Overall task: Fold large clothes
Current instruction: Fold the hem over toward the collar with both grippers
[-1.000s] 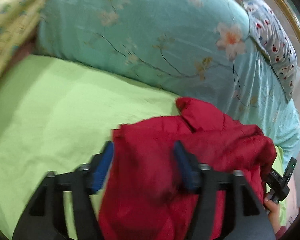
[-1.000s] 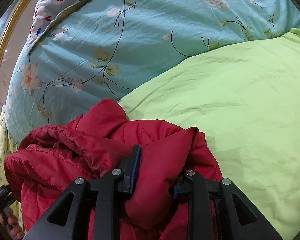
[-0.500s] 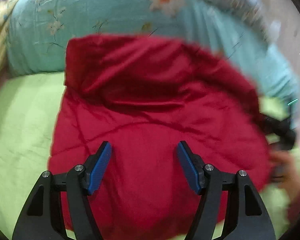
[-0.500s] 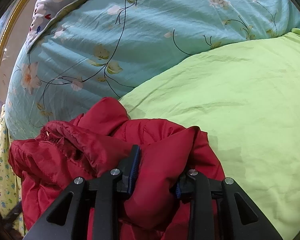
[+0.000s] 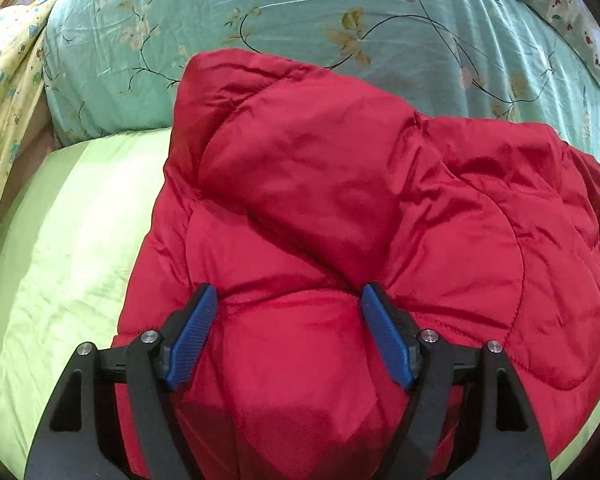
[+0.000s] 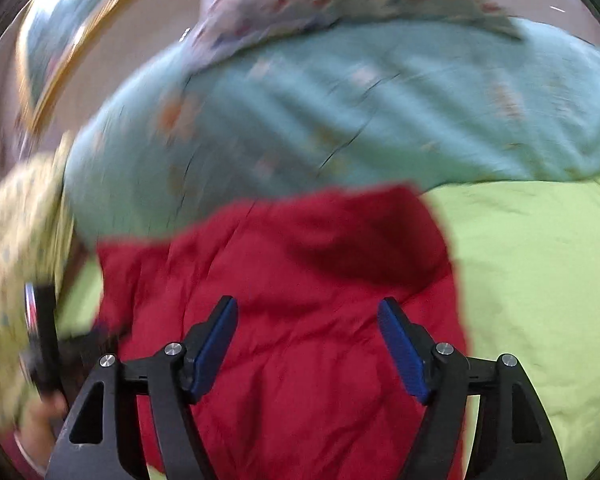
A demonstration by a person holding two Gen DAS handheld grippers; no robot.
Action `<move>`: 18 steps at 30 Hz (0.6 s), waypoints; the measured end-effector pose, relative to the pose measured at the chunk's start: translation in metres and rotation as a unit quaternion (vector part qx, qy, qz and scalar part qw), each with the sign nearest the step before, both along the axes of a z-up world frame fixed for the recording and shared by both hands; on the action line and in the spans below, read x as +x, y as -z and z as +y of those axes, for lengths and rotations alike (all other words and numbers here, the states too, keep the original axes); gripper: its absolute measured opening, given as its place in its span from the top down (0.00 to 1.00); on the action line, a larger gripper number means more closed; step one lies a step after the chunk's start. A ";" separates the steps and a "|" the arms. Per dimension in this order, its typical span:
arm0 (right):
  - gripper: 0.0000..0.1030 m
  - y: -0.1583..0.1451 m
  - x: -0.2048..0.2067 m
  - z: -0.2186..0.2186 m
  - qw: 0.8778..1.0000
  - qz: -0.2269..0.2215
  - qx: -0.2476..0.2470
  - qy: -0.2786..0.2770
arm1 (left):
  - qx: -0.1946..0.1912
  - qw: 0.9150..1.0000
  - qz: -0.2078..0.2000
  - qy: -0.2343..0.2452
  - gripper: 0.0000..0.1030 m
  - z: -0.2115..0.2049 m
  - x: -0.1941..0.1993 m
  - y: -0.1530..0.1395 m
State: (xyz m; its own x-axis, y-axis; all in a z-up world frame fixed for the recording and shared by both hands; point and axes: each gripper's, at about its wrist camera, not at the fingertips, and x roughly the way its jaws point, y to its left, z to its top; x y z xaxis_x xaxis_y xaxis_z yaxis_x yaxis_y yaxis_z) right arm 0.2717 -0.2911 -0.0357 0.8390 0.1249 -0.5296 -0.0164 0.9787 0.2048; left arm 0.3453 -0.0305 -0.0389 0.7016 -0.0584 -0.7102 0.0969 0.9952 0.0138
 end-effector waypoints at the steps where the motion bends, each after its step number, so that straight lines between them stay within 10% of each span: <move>1: 0.29 0.008 0.011 0.007 1.000 0.023 -0.018 -0.004 | 0.000 1.000 0.000 -0.002 0.26 0.002 0.000 0.000; 5: 0.27 0.038 0.046 0.004 0.995 0.091 -0.024 0.019 | -0.014 1.000 0.011 -0.018 0.17 0.016 0.015 0.001; 18: 0.17 0.061 0.086 0.002 0.993 0.111 -0.023 0.041 | -0.039 0.997 0.053 -0.051 0.04 0.035 0.069 0.021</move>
State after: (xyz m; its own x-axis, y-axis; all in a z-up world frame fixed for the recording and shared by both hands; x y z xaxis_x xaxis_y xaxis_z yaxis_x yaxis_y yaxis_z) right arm 0.3581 -0.2891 -0.0968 0.7068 0.0324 -0.7067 0.1050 0.9831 0.1501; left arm 0.4144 0.0042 -0.0599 0.6284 -0.0491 -0.7763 -0.0073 0.9976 -0.0690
